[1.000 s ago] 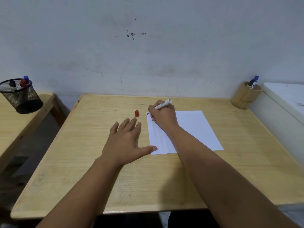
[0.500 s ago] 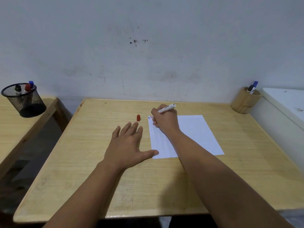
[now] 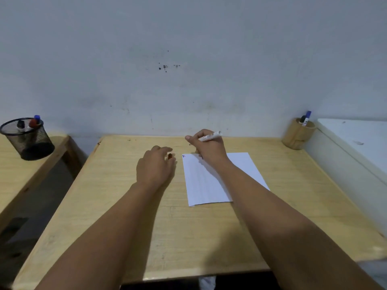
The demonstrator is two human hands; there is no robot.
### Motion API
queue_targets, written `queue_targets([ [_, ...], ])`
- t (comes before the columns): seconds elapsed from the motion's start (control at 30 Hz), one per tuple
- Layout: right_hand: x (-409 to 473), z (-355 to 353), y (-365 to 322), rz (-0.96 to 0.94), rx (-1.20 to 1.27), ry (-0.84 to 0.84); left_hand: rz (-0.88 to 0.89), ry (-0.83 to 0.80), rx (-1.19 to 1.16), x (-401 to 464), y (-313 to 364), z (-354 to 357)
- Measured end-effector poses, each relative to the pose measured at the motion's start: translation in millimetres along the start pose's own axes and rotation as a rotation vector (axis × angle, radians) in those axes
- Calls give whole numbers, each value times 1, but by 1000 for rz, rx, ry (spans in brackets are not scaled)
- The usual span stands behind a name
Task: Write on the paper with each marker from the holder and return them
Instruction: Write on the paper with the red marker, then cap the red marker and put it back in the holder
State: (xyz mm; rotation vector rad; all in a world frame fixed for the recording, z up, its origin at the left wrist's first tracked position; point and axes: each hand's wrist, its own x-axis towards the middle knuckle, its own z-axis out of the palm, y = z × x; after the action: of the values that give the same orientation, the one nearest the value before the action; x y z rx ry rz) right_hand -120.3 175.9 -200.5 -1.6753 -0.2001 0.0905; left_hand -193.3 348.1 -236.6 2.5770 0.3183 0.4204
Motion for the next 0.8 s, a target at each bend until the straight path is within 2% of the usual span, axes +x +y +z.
queue_targets([
  [0.07,-4,-12,-12,-21,17,-83,-10,-1,24,5,2,2],
  [0.13,-6,-23,-23,8,59,-132,-71,12,-69,9,2,1],
  [0.23,-14,-36,-40,132,220,-147,-213,-8,-442,15,9,-10],
  [0.3,-20,-43,-43,146,289,-175,-268,-21,-653,17,20,-19],
  [0.4,-28,-48,-36,51,82,-210,-330,-36,-887,15,36,-33],
  [0.53,-40,-51,-34,-10,-158,-254,-332,-63,-967,11,58,-53],
  [0.8,-57,-64,-47,-53,-227,-211,-271,-107,-945,-1,94,-71],
])
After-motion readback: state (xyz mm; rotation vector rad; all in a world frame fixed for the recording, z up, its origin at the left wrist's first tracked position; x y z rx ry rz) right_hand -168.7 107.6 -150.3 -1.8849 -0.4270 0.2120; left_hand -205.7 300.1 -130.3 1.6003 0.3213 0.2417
